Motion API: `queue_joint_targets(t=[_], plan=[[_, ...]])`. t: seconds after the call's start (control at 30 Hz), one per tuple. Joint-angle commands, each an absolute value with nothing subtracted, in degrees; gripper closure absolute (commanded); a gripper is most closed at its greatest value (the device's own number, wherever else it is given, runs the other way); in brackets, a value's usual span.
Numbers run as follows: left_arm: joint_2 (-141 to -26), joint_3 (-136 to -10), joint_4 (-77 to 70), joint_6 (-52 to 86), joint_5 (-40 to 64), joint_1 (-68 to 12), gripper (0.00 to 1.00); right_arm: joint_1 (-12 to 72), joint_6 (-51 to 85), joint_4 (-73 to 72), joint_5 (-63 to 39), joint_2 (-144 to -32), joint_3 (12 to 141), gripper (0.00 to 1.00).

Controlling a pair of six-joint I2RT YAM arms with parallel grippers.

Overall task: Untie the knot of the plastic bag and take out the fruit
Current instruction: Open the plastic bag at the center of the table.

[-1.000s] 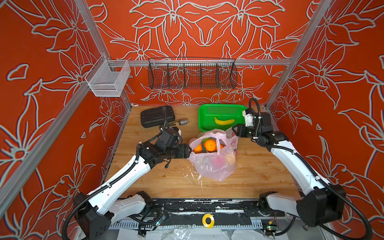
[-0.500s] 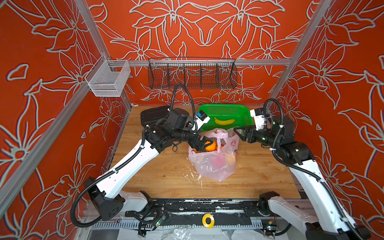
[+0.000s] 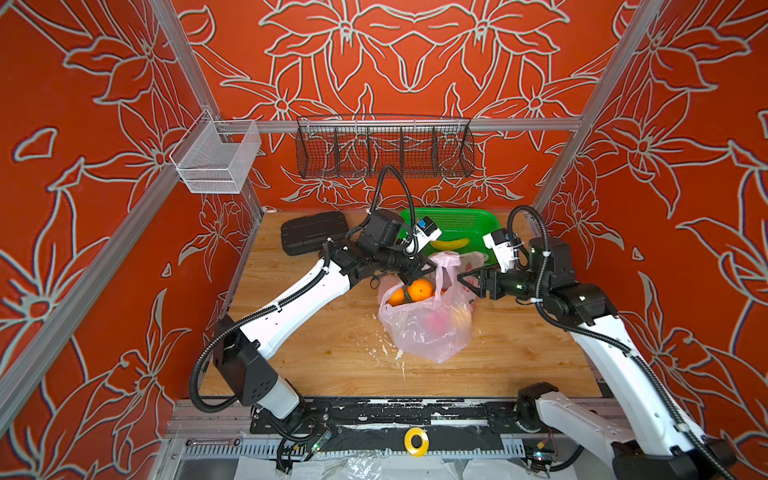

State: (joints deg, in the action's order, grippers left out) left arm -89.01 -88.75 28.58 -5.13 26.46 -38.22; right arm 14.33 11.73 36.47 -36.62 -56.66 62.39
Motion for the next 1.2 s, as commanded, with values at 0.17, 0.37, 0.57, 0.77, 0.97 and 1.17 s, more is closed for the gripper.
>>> queue_joint_targets(t=[0.17, 0.37, 0.57, 0.77, 0.97, 1.17], plan=[[-88.0, -91.6, 24.1, 9.1, 25.0, -36.4, 0.92, 18.1, 8.2, 22.1, -36.8, -61.8, 59.8, 0.23], [-87.7, -91.0, 23.6, 13.9, 23.5, -36.4, 1.0, 19.9, 9.9, 12.8, -31.4, -65.5, 58.9, 0.13], [-87.8, -92.3, 25.1, 17.3, 19.2, -35.5, 1.0, 21.2, 10.4, 10.8, -29.6, -67.4, 57.6, 0.19], [-89.9, -94.0, 25.8, 21.2, 14.3, -33.2, 1.0, 21.5, 10.6, 15.3, -30.4, -64.1, 55.6, 0.94], [-94.7, -96.8, 28.9, 27.1, 9.3, -28.8, 1.0, 25.7, 19.4, 31.2, -33.5, -55.8, 50.8, 1.0], [-97.5, -96.1, 27.7, 30.1, 13.7, -26.1, 1.0, 33.5, 31.1, 33.5, -32.5, -49.7, 35.0, 1.0]])
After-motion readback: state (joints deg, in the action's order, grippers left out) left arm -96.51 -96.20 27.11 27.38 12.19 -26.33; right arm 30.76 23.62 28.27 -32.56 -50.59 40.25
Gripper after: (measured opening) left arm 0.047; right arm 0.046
